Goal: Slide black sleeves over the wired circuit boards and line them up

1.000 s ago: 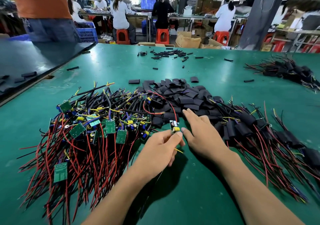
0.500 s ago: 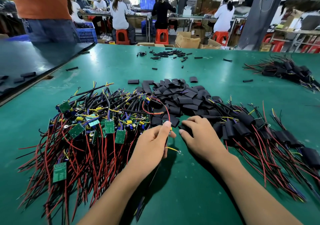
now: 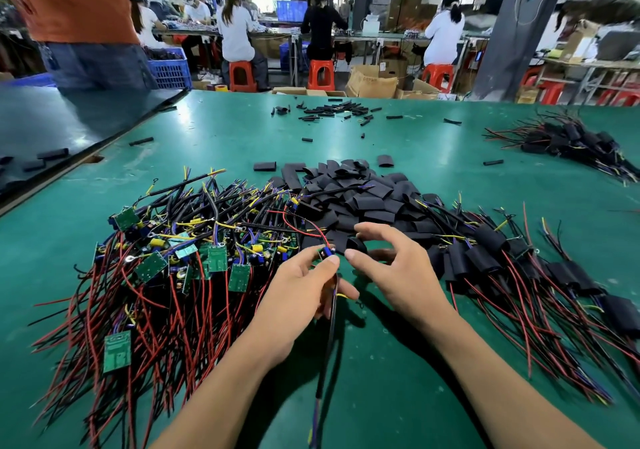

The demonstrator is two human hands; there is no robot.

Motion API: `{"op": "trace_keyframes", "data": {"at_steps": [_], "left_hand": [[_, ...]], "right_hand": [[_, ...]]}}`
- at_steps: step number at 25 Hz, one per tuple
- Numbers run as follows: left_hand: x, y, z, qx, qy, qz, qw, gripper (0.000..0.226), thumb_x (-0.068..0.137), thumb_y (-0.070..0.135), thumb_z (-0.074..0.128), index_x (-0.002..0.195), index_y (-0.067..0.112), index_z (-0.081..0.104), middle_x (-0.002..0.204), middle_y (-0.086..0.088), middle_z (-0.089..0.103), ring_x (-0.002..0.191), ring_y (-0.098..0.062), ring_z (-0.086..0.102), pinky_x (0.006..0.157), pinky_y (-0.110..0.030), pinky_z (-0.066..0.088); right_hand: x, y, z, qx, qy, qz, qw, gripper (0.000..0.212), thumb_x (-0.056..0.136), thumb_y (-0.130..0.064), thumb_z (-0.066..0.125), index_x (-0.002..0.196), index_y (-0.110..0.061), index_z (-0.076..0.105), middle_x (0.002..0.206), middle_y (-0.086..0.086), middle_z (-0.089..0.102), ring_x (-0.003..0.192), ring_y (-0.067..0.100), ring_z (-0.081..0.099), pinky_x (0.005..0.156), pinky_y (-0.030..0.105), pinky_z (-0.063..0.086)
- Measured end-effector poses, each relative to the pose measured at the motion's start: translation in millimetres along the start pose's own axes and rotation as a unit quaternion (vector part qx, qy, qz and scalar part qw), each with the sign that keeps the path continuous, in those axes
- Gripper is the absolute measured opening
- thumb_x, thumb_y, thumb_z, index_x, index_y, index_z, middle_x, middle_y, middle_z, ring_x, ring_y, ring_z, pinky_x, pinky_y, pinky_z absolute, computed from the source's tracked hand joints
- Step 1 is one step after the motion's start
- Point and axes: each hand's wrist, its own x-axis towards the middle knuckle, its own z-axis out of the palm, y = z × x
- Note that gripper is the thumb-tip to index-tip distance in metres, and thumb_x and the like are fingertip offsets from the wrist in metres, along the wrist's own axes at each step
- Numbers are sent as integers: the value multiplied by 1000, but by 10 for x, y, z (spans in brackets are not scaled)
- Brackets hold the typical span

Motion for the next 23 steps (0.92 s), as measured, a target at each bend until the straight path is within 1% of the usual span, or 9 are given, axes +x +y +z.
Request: {"op": "trace_keyframes", "data": {"at_steps": [4,8,10,12,15,17,19,21,23], "left_hand": [[11,-2,-16,-34,-9,-8,999,19,101,33,51,102,26,69,76,-15,74,53,-23,53,55,-29,42],[-11,7,23,-28,0,5,1000,20,99,38,54,94,34,73,81,-9,75,52,-15,61,49,-19,46],[-22,8,30,-27,8,14,1000,21,100,37,54,93,34,74,82,-8,75,53,-13,63,47,-18,46],[-40,16,30,-21,16,22,999,23,101,36,52,94,32,73,82,-6,75,54,-14,64,46,-18,46],[-26,2,27,-6,37,35,999,24,102,33,51,91,27,71,78,3,71,58,-13,65,48,-19,47],[5,-15,35,-9,52,27,998,23,101,33,53,86,26,69,74,0,63,64,-16,64,57,-25,50],[23,-36,38,-13,67,15,998,19,97,33,61,83,24,70,74,-4,60,68,-19,59,66,-32,51],[28,-40,28,-35,72,9,997,13,93,25,67,82,19,70,69,-2,64,61,-16,61,58,-26,51],[31,-15,23,-74,63,-10,995,6,93,16,67,88,14,68,69,-1,68,54,-15,64,50,-22,49]], "right_hand": [[-14,-13,-32,62,-21,18,998,39,82,-25,82,117,-33,68,116,-15,69,108,0,63,91,21,49],[-4,-29,-48,161,-32,45,985,35,81,-21,83,114,-28,70,112,-7,72,98,20,71,84,28,55],[-2,-37,-42,171,-31,43,984,38,82,-18,83,117,-25,70,115,-6,72,106,14,70,93,33,55],[-6,-54,-35,137,-24,22,990,35,82,-17,82,114,-23,71,112,-7,74,106,7,68,99,36,53],[-34,-83,-38,92,-33,-19,995,31,81,-19,83,111,-24,73,106,-11,75,100,5,68,92,25,51],[-67,-97,-29,55,-43,-46,996,34,80,-21,84,112,-29,72,104,-18,73,96,1,66,86,17,48],[-99,-118,-7,26,-46,-75,996,37,79,-21,83,111,-30,69,101,-22,72,90,0,65,78,13,46],[-110,-127,11,26,-54,-96,994,37,77,-18,83,107,-28,64,98,-19,73,82,2,64,71,12,44],[-95,-124,-1,69,-82,-72,992,39,77,-16,84,106,-27,61,103,-15,74,82,4,64,71,16,46]]}}
